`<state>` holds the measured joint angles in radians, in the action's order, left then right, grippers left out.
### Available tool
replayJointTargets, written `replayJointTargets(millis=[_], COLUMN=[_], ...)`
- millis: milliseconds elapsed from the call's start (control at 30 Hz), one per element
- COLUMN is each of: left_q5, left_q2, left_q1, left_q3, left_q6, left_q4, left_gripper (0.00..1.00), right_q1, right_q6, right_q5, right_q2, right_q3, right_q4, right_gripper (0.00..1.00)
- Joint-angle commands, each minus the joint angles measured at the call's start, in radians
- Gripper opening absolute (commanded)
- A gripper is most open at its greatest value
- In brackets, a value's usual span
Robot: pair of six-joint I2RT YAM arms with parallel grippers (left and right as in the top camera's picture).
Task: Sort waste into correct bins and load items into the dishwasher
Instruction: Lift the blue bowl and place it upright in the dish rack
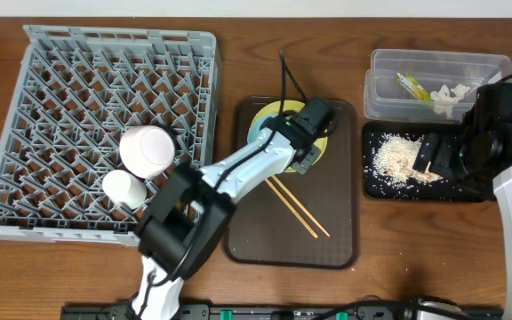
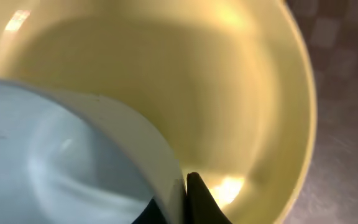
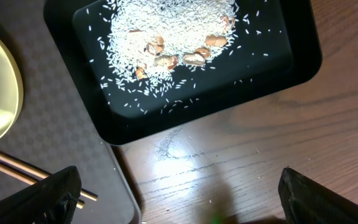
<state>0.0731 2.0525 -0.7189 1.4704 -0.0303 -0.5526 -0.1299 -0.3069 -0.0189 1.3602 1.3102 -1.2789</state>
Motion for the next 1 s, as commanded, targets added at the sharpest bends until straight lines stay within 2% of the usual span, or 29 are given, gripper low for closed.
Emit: replayJointTargets(millis=[0,167,300,400,567,733,967], left_q5=[0.040,0.034,-0.109,-0.325,-0.779,-1.144,-1.408], left_q2=[-0.145,-0.265,-0.332,-0.354,-0.347,-0.327,-0.257], left_q1=[0.014,0.079,0.192,0.310,0.528,0.717,0.878], left_q3=[0.000,0.000,0.000,0.000,0.000,0.000,0.000], left_q6=[-0.002,0.003,0.002,0.002,0.002,0.002,0.002], left_q4=[-0.011,-0.032,-0.047,-0.045,-0.029,0.013,0.016], left_gripper=[0.07,0.08,0.08,0.07,0.08,0.08,0.08], right_q1=[-0.009,-0.009,-0.009,-0.009,-0.009,-0.009,-0.009], right_q6=[-0.002,-0.003,-0.002,-0.002,-0.002,-0.003,-0.003], right_q5=[-0.007,-0.007,-0.007,-0.007,-0.007,-0.007,-0.006], right_q2=[-0.007,-0.007,-0.007,-0.007,-0.007,-0.007,-0.007], right_q3=[0.017,0.017,0.017,0.017,0.017,0.017,0.017], right_q4=[-0.001,0.000,0.000,0.000,0.000,-0.001,-0.002], right_gripper=[0.99,0.99,0.99,0.99,0.99,0.99,0.99])
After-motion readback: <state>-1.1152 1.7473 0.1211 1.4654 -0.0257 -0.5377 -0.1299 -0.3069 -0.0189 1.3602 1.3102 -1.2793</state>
